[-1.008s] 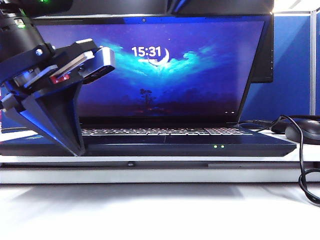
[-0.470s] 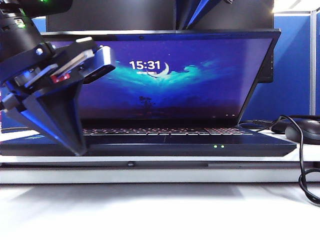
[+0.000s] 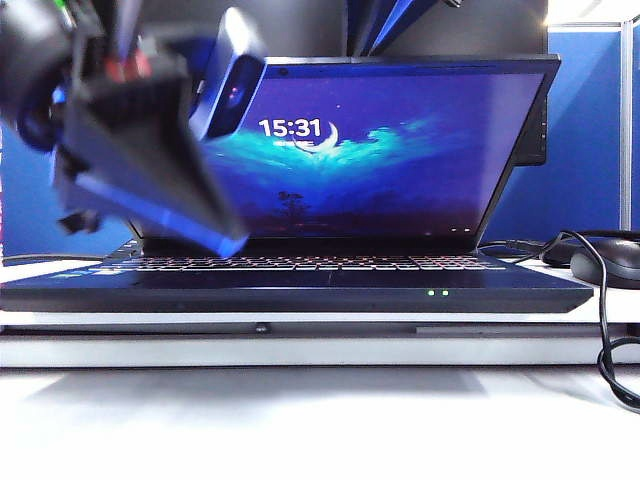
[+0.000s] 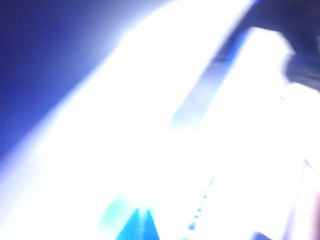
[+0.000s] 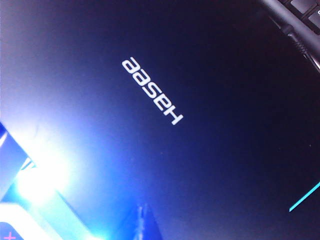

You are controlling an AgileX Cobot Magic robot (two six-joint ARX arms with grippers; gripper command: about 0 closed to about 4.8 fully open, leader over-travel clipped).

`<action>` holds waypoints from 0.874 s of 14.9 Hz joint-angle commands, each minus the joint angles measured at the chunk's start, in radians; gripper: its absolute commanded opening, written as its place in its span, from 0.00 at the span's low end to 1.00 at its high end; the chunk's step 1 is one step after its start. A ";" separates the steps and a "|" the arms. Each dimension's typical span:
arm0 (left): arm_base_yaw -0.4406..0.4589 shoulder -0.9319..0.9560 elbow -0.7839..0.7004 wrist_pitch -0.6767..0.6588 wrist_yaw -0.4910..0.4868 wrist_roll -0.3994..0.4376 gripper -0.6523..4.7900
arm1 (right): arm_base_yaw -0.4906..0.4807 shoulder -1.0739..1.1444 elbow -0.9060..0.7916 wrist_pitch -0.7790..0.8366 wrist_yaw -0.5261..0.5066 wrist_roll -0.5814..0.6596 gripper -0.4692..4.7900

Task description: Close the lid of the black laptop.

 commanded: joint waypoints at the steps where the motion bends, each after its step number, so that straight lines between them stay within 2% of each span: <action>1: 0.000 -0.003 0.004 0.021 0.227 0.107 0.11 | 0.002 -0.004 0.000 -0.003 -0.008 -0.001 0.08; 2: 0.000 -0.003 0.004 0.041 0.360 0.175 0.11 | 0.002 -0.004 0.000 -0.003 -0.008 -0.001 0.08; 4: 0.000 -0.011 0.005 0.109 0.568 0.206 0.11 | 0.001 -0.004 0.000 -0.013 -0.007 -0.001 0.08; 5: 0.000 -0.031 0.005 0.176 0.677 0.206 0.11 | 0.001 -0.004 0.000 -0.018 -0.005 -0.001 0.08; 7: 0.000 -0.079 0.005 0.304 0.784 0.164 0.11 | 0.001 -0.004 0.000 -0.024 -0.005 -0.001 0.08; 8: 0.002 -0.111 0.006 0.406 0.813 0.105 0.11 | 0.001 -0.004 0.000 -0.029 -0.005 -0.001 0.08; 9: 0.002 -0.151 0.013 0.529 0.801 0.018 0.11 | 0.001 -0.004 0.000 -0.033 -0.005 -0.001 0.08; 11: 0.002 -0.215 0.061 0.758 0.674 -0.159 0.11 | 0.002 -0.004 0.000 -0.046 -0.005 0.000 0.08; 12: 0.002 -0.236 0.091 0.796 0.605 -0.192 0.11 | 0.002 -0.004 0.000 -0.058 -0.006 0.000 0.08; 13: 0.002 -0.255 0.119 0.803 0.582 -0.192 0.11 | 0.002 -0.004 0.000 -0.068 -0.005 -0.002 0.08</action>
